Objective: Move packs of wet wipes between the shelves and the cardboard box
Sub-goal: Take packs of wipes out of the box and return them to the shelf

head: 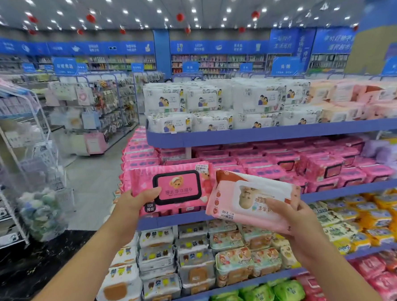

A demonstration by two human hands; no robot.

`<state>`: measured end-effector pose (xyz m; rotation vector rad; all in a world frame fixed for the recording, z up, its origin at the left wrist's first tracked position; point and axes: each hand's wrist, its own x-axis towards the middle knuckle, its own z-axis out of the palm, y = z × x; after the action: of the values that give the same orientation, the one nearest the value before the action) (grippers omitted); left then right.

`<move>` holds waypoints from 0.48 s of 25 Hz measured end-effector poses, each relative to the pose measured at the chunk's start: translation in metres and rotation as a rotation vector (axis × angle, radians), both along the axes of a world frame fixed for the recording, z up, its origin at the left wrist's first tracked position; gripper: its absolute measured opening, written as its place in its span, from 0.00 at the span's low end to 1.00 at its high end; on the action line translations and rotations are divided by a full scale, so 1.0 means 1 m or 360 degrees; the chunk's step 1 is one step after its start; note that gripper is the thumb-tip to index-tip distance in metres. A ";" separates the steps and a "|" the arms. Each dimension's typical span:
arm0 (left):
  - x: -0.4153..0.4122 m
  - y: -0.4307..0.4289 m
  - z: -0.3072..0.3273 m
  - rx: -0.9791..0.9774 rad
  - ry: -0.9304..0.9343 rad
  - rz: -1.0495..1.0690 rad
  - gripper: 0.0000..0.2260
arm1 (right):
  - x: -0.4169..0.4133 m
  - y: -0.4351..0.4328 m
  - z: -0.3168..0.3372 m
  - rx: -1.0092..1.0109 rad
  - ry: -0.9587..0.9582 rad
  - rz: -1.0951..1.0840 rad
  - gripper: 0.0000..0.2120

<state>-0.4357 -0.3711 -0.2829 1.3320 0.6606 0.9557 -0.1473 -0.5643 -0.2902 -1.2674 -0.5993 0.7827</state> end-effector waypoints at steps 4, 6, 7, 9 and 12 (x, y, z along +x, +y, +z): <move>0.099 -0.012 0.014 -0.0059 -0.0037 0.0010 0.30 | 0.093 -0.014 0.022 0.0055 -0.0049 0.0054 0.35; 0.147 -0.017 0.023 -0.0055 -0.0072 -0.0025 0.33 | 0.136 -0.022 0.033 0.0078 -0.0075 0.0022 0.33; 0.171 -0.020 0.028 -0.0033 -0.0079 -0.0047 0.37 | 0.158 -0.025 0.037 0.0091 -0.0071 0.0005 0.32; 0.207 -0.022 0.035 0.0007 -0.0069 -0.0089 0.41 | 0.191 -0.029 0.042 0.0113 -0.0051 -0.0019 0.32; 0.234 -0.014 0.035 0.0013 -0.0039 -0.0117 0.37 | 0.227 -0.022 0.038 0.0100 -0.0020 -0.0065 0.32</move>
<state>-0.2020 -0.3851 -0.2482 1.3409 0.5853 0.9149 0.0795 -0.5862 -0.2518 -1.2237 -0.6020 0.7176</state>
